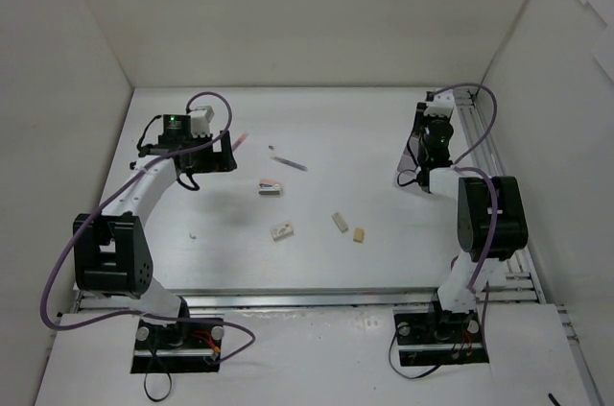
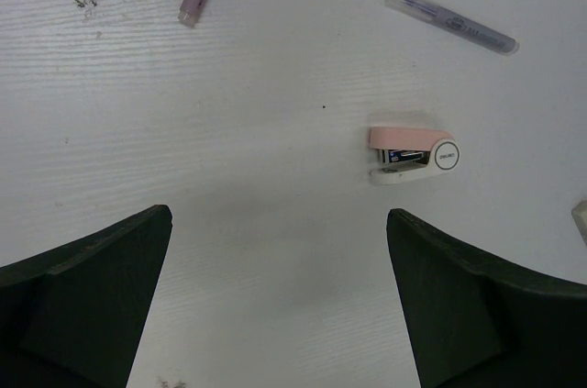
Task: Sort the stationery into containers
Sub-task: Place the pen in the storage box, then pick up the pen from the center of the board.
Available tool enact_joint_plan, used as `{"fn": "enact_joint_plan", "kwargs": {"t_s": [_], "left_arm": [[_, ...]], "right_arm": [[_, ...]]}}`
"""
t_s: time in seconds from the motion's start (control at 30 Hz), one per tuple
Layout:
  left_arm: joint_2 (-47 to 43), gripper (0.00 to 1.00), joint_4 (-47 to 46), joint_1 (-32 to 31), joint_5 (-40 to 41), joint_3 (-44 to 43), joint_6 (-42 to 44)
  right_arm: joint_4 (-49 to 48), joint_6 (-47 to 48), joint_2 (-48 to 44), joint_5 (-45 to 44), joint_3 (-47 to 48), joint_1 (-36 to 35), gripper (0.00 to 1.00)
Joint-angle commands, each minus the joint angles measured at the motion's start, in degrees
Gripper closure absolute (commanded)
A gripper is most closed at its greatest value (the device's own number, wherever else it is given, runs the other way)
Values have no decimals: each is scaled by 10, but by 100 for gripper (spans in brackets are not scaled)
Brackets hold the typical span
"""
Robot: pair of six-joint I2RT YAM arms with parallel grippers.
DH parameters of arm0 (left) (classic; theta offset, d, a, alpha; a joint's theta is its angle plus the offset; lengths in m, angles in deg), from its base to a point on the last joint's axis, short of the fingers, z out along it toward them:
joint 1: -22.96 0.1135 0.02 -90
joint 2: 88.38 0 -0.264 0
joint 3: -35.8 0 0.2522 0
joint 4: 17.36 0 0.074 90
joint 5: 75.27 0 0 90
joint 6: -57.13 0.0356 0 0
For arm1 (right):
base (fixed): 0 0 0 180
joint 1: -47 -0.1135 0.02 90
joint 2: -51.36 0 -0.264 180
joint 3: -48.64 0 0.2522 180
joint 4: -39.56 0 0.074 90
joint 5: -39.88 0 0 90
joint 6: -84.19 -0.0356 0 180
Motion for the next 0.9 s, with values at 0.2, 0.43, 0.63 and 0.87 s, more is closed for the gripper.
{"fn": "enact_joint_plan", "kwargs": {"t_s": [0.2,0.43,0.63,0.87], "left_arm": [[-46,0,-17,2,-3,-15,0],[-76,0,-7,2,2,-7,5],[-117,0,-15,2,3,20,-7],[-208,0,13,2,34,64,-59]], "right_arm": [[-57,-39,-99,-22,-58,2,42],[125,-49,-227,49,-6,-35,2],[643,-91,-135,220,283,-91,2],[782,47,11,175,392,-237,2]]}}
